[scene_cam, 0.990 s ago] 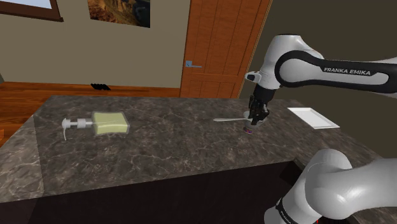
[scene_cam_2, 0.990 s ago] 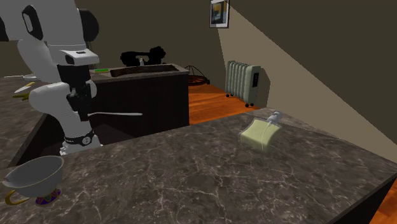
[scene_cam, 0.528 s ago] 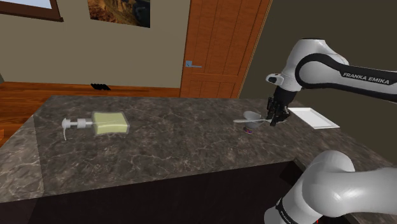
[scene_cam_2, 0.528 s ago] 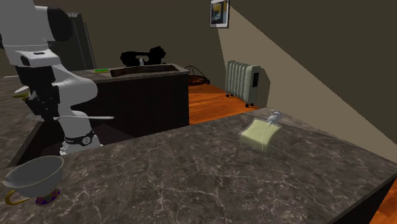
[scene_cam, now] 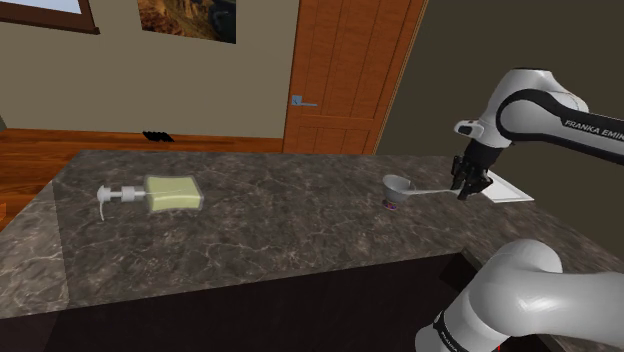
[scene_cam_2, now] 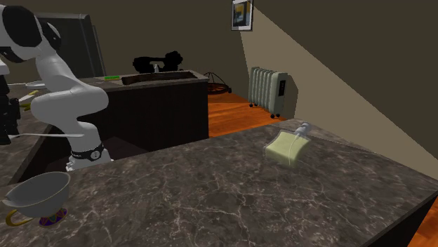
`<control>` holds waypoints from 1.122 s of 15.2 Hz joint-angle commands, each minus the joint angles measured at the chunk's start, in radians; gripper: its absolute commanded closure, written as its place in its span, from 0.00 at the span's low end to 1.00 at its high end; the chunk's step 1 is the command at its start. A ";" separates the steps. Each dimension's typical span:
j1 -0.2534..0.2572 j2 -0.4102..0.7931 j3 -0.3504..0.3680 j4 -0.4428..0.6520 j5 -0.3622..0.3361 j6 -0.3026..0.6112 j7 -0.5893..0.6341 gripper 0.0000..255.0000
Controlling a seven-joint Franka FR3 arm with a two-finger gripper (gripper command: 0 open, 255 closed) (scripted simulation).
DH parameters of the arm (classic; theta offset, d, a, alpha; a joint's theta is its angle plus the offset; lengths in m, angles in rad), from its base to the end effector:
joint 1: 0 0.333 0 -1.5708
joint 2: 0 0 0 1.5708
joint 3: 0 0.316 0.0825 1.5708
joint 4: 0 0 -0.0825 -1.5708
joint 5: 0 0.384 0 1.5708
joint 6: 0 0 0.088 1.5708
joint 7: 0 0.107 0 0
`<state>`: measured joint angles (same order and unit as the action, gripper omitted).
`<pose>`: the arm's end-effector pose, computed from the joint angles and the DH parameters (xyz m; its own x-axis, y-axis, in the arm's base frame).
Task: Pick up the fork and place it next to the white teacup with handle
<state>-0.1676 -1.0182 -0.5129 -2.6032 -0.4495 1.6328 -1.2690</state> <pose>0.1840 -0.2294 0.5000 0.6617 0.7496 -0.0191 0.7497 -0.6618 -0.0029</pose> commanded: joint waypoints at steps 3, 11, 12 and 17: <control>-0.023 -0.012 -0.043 -0.031 -0.041 0.025 -0.030 1.00; -0.041 -0.009 -0.097 -0.128 -0.093 0.125 -0.021 1.00; -0.044 -0.007 -0.104 -0.139 -0.100 0.138 -0.020 1.00; -0.054 0.008 -0.144 -0.193 -0.137 0.206 -0.014 1.00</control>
<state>-0.2198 -1.0150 -0.6469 -2.7881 -0.5784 1.8252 -1.2821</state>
